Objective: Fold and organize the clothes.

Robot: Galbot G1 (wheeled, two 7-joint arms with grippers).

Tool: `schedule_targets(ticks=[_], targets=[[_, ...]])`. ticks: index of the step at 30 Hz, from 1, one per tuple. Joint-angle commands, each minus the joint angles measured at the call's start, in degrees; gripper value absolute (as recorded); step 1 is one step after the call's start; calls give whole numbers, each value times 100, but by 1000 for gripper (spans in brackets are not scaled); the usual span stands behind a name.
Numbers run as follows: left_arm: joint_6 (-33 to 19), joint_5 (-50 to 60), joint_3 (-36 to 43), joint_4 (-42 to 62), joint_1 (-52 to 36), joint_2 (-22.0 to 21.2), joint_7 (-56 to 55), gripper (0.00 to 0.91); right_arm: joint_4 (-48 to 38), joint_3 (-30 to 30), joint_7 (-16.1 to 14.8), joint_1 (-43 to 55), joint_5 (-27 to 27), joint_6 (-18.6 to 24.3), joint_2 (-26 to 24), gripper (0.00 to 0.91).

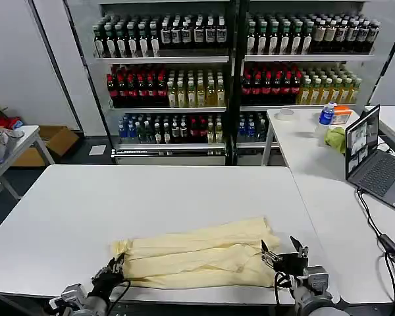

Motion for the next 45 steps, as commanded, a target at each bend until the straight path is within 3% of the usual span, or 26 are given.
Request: schedule_targets(ticks=[1, 13, 25, 29, 36, 45], targets=[[-23, -367, -63, -20, 5, -11, -3, 20, 32, 57, 5, -31, 26, 1, -10, 907], [43, -749, -1290, -92, -146, 424, 56, 20, -11, 48, -14, 64, 92, 35, -20, 907], [228, -733, -2588, 421, -488, 1763, 210, 10, -88, 3, -49, 244, 248, 59, -175, 907], [389, -783, -2519, 2, -474, 1670, 210, 10, -126, -36, -54, 273, 263, 72, -212, 907], [717, -1366, -1774, -958, -492, 1024, -9, 10, -157, -112, -53, 347, 293, 79, -308, 907], [763, -1993, -870, -1347, -552, 507, -175, 10, -177, -155, -61, 307, 284, 107, -296, 907]])
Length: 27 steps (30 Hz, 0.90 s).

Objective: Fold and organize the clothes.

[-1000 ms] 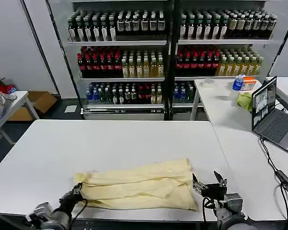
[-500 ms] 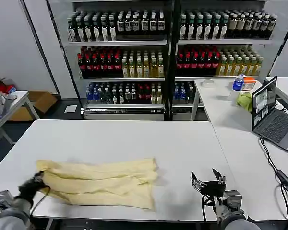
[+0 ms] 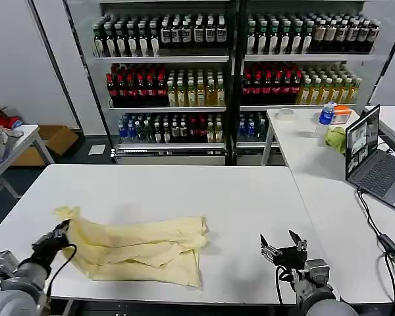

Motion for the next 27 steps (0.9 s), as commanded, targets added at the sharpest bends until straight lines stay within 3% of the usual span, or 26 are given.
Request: schedule_targets(ticks=[1, 13, 27], targets=[[142, -604, 852, -604, -64, -501, -129, 10, -16, -34, -5, 6, -12, 14, 0, 907], [61, 27, 2183, -297, -397, -968, -184, 10, -55, -69, -4, 14, -75, 23, 97, 907], [-191, 261, 2977, 460, -1004, -1158, -341, 10, -133, -71, 7, 34, -82, 11, 108, 907]])
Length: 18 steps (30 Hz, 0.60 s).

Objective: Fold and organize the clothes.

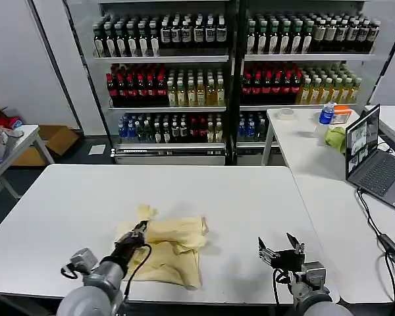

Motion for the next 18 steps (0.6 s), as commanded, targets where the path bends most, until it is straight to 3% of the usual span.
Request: schedule_targets(ticks=[1, 12, 13, 14, 15, 18], targets=[[-72, 142, 738, 339, -337, -167, -57, 10, -33, -4, 8, 42, 6, -14, -5, 907], [-145, 469, 1292, 674, -572, -264, -58, 20, -63, 24, 27, 51, 21, -45, -14, 907], [-161, 564, 1315, 703, -577, -278, -25, 101, -62, 28, 29, 46, 23, -48, -16, 907], [-175, 640, 1333, 752, -588, -283, 36, 665, -60, 35, 28, 38, 22, -48, -19, 907], [-170, 723, 1349, 791, -599, -283, 87, 907, -53, 40, 25, 30, 20, -46, -22, 907], [-132, 766, 1352, 799, -596, -268, 180, 907, -45, 55, 23, 15, 19, -39, -24, 907]])
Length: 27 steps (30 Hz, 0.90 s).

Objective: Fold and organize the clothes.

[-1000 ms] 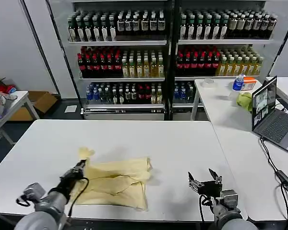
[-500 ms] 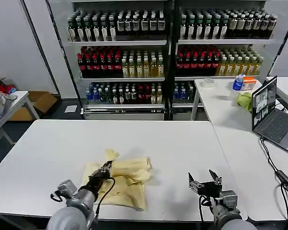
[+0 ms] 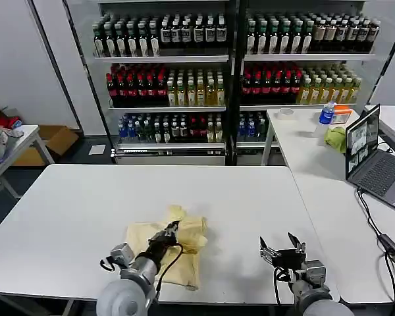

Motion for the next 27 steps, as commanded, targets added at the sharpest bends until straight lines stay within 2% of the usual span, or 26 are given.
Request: schedule_targets(ticks=[1, 7, 13, 15, 21, 27], targets=[[1, 332, 336, 229, -102, -29, 212, 907, 15, 17, -4, -8, -2, 5, -4, 907], [-59, -171, 375, -479, 192, 98, 366, 907, 3, 12, -11, 17, -1, 15, 5, 907], [-71, -1062, -360, -1307, 548, 218, 388, 907, 13, -5, -20, -3, -15, 21, 47, 907], [-58, -1250, -777, -1420, 682, 392, 386, 907, 1, -9, -20, -2, -23, 29, 66, 907], [27, -818, -1911, -1063, 1016, 912, 415, 907, -15, -56, -27, 20, -67, 33, 167, 907], [137, -297, -2256, -493, 1290, 1090, 576, 907, -19, -41, -28, 38, -79, 30, 199, 907]])
